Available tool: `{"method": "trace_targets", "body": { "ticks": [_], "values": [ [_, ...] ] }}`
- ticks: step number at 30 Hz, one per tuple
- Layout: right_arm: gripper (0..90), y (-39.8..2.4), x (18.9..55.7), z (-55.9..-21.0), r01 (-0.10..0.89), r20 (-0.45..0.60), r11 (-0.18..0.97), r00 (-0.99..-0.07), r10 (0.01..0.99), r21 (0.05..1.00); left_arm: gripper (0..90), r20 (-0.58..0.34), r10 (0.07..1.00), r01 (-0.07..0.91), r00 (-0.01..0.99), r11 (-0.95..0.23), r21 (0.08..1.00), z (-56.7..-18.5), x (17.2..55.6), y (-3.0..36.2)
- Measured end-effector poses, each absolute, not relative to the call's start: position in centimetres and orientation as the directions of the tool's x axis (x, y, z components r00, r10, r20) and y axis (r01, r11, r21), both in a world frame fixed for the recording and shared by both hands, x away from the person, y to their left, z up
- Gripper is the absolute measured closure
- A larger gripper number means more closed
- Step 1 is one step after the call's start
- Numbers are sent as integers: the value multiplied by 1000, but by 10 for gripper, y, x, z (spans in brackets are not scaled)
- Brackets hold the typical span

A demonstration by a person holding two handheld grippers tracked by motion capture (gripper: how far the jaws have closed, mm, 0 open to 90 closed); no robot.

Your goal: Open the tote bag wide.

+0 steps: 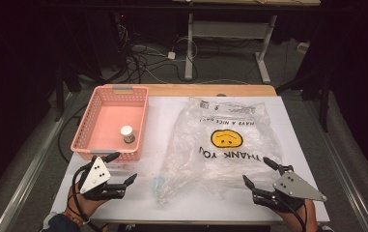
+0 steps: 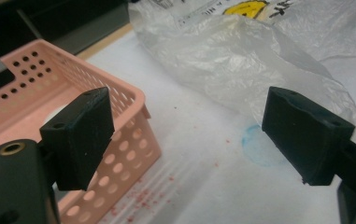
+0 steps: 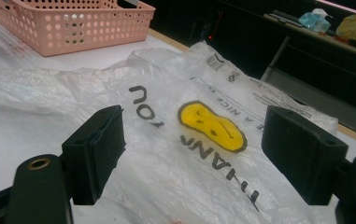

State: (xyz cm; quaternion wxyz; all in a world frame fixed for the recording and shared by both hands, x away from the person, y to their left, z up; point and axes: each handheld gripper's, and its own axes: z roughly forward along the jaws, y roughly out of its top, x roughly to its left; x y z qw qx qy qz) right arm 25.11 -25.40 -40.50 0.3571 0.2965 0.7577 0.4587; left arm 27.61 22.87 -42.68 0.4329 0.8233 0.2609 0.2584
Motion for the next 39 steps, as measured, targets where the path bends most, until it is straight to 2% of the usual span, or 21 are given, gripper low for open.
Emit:
{"method": "trace_targets", "body": {
  "ticks": [14, 17, 21, 22, 23, 24, 26, 27, 29, 30, 31, 32, 34, 37, 39],
  "values": [
    [233, -261, 259, -407, 152, -271, 413, -549, 791, 898, 168, 176, 630, 214, 756, -492, 843, -430, 276, 225],
    [248, -265, 262, -407, 171, -259, 408, -543, 798, 897, 168, 169, 626, 224, 761, -499, 837, -431, 275, 222],
    [313, -282, 274, -404, 186, -279, 416, -499, 820, 890, 178, 144, 593, 238, 793, -518, 821, -432, 276, 212],
    [354, -295, 289, -403, 213, -306, 432, -446, 841, 876, 192, 135, 580, 237, 804, -520, 821, -433, 276, 208],
    [354, -295, 289, -403, 213, -306, 432, -446, 841, 876, 192, 128, 566, 234, 814, -522, 820, -433, 276, 203],
    [378, -309, 309, -404, 291, -286, 411, -390, 876, 864, 193, 121, 533, 222, 837, -535, 815, -434, 276, 192],
    [402, -316, 318, -405, 323, -252, 381, -376, 892, 866, 193, 115, 521, 218, 846, -535, 816, -435, 276, 186],
    [436, -327, 338, -411, 380, -231, 363, -350, 908, 851, 193, 110, 507, 216, 855, -541, 813, -436, 277, 179],
    [438, -329, 347, -415, 411, -228, 362, -338, 913, 837, 193, 96, 478, 214, 873, -552, 806, -439, 279, 166],
    [445, -333, 366, -426, 483, -197, 350, -339, 920, 803, 193, 97, 469, 215, 878, -566, 796, -441, 282, 159],
    [445, -333, 366, -426, 483, -197, 350, -339, 920, 803, 193, 103, 455, 209, 885, -583, 785, -443, 284, 152],
    [457, -336, 382, -437, 545, -165, 330, -330, 929, 770, 200, 100, 438, 203, 894, -593, 780, -445, 287, 146],
    [460, -337, 394, -445, 581, -189, 343, -310, 932, 738, 202, 86, 439, 225, 894, -607, 762, -452, 300, 130],
    [491, -344, 407, -454, 620, -131, 295, -297, 946, 727, 221, 78, 447, 247, 891, -622, 743, -458, 309, 121],
    [515, -345, 415, -462, 648, -123, 291, -293, 948, 704, 291, 85, 456, 272, 886, -659, 701, -467, 324, 110]
  ]
}}
